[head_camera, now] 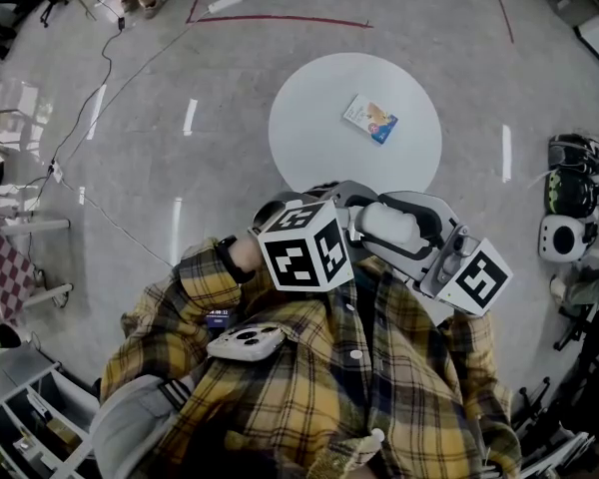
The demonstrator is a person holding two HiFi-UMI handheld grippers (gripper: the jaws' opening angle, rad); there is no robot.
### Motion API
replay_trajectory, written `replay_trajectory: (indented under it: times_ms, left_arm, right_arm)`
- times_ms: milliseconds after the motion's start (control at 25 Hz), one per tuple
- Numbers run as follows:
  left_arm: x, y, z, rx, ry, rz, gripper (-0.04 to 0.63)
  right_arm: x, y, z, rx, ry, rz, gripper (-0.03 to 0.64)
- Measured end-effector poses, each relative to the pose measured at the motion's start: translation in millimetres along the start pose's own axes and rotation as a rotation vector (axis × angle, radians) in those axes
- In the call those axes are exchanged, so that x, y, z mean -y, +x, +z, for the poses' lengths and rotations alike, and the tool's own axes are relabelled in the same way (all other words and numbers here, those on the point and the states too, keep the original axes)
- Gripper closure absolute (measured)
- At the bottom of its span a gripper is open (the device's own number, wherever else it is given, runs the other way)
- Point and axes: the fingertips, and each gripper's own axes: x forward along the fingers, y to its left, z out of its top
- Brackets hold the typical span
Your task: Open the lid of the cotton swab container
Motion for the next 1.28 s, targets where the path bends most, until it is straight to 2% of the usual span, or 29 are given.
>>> replay_trajectory:
  times_ms: [200,560,760,1280]
  left_arm:
    - [4,-1,1,-0.006,0.011,-0.006,0.337]
    - [9,3,-2,-0.023,0.025,-0.016,0.339]
    - [10,6,-4,-0.029,0.027,-0.025,0.339]
    - [17,10,-8,-0.04,0.03,-0.042,0.341]
  right_arm:
    - [-3,-3,2,0.021,0.014,-0.016,0.386]
    - [-6,-4,-3,-0.01,0.045,-0.002,0.388]
    - [-6,-4,-5,-0.013,0.016,0.021,0.388]
    - [-11,-7,-14,-0.065,0.063,0.061,0.388]
